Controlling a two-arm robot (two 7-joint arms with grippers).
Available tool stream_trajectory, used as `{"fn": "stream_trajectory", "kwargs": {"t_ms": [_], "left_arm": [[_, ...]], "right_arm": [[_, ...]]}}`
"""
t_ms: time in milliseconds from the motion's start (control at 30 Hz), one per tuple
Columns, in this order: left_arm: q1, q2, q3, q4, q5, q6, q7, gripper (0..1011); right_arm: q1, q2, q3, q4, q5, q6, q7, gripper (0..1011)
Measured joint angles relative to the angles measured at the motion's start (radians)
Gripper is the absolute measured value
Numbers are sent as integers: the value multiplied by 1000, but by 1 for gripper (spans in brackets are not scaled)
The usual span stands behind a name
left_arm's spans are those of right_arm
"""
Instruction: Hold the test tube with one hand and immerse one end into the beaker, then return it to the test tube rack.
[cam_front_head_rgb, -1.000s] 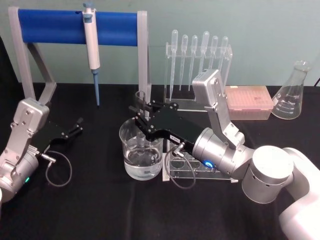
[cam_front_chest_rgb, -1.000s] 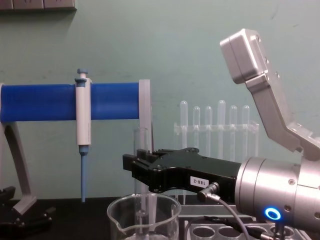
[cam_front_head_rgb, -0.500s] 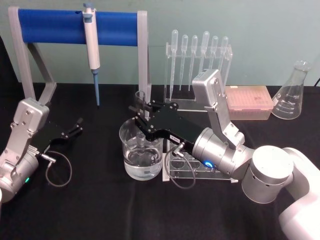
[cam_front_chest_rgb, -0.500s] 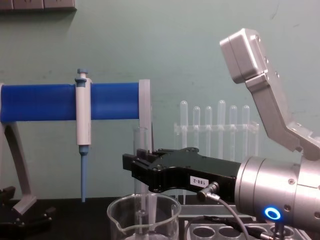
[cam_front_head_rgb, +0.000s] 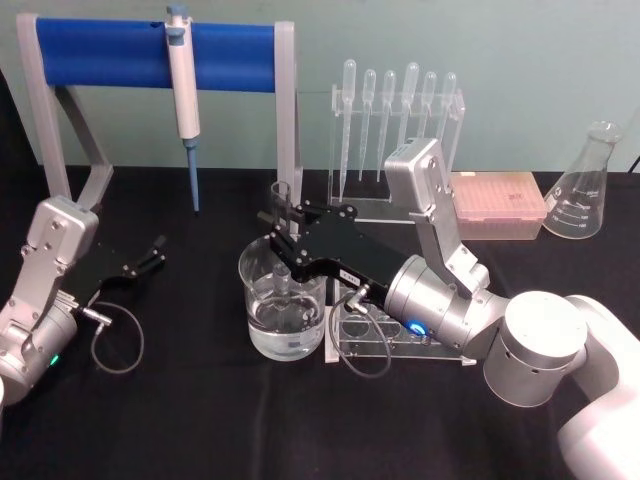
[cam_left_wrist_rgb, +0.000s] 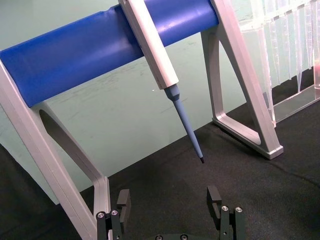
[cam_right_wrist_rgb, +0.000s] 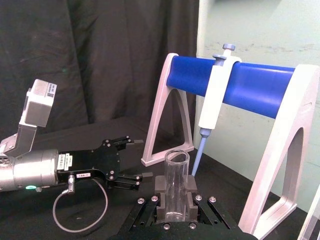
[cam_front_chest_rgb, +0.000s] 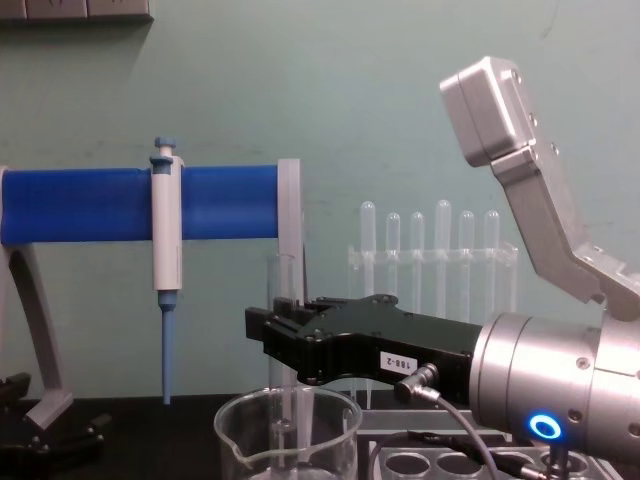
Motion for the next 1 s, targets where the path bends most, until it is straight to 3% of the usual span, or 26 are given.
{"fn": "stream_trajectory", "kwargs": {"t_ms": [1000], "left_arm": [[0,0,0,0,0,0,0,1000]], "right_arm": [[0,0,0,0,0,0,0,234]]}}
